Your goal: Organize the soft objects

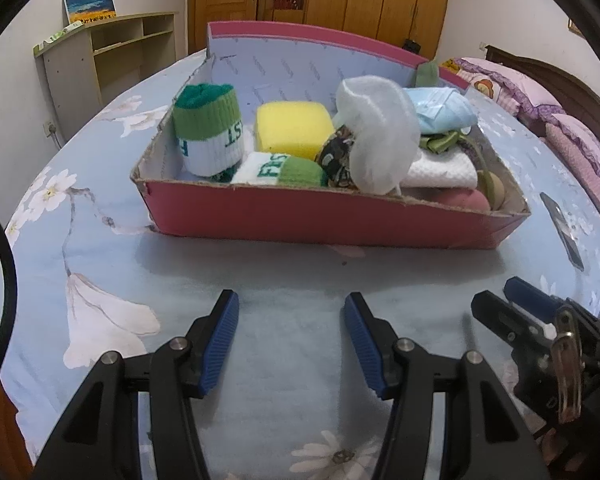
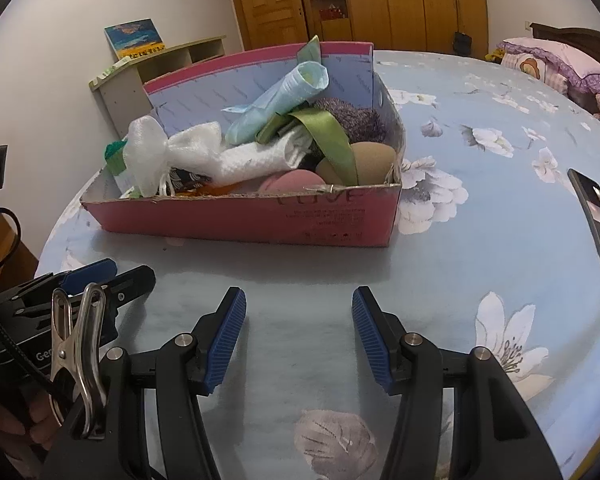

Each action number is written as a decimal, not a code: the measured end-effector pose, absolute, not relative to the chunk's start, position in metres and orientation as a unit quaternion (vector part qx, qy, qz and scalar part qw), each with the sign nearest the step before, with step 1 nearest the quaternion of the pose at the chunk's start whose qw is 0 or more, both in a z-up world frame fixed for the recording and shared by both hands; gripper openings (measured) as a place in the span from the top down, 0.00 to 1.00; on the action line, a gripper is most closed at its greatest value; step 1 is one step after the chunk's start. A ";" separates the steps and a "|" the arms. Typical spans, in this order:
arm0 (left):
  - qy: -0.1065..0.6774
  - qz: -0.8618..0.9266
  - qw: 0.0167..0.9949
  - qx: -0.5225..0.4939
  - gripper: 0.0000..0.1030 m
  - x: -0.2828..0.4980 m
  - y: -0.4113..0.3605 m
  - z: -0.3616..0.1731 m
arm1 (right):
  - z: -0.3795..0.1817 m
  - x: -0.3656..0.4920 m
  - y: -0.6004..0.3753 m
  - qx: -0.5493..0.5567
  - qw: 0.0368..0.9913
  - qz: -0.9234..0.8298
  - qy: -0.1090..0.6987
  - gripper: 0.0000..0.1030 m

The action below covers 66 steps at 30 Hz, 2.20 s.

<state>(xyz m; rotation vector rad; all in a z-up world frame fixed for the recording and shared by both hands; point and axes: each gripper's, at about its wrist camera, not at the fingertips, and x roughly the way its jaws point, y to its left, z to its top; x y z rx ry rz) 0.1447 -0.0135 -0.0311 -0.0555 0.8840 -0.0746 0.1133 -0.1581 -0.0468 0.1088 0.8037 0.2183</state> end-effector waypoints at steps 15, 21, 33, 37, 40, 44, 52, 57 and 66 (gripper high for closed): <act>0.429 -0.045 0.902 -0.012 0.20 0.147 -0.026 -0.042 | -0.057 0.115 -0.155 0.053 0.913 0.101 0.393 0.44; 0.428 -0.044 0.903 0.002 0.14 0.147 -0.033 -0.046 | -0.059 0.113 -0.153 0.051 0.913 0.100 0.391 0.43; 0.423 -0.040 0.905 0.005 0.13 0.145 -0.037 -0.049 | -0.060 0.112 -0.153 0.048 0.916 0.099 0.387 0.43; 0.423 -0.040 0.905 0.005 0.13 0.145 -0.037 -0.049 | -0.060 0.112 -0.153 0.048 0.916 0.099 0.386 0.43; 0.423 -0.040 0.905 0.005 0.13 0.145 -0.038 -0.049 | -0.060 0.112 -0.153 0.048 0.916 0.099 0.386 0.43; 0.422 -0.039 0.906 0.005 0.13 0.145 -0.038 -0.049 | -0.060 0.112 -0.153 0.048 0.916 0.099 0.386 0.43; 0.420 -0.037 0.907 0.003 0.13 0.147 -0.036 -0.050 | -0.061 0.111 -0.153 0.048 0.916 0.099 0.386 0.43; 0.420 -0.037 0.907 0.003 0.13 0.147 -0.036 -0.050 | -0.062 0.111 -0.153 0.048 0.916 0.099 0.386 0.43; 0.420 -0.037 0.907 0.003 0.13 0.146 -0.036 -0.051 | -0.062 0.111 -0.153 0.048 0.916 0.099 0.385 0.43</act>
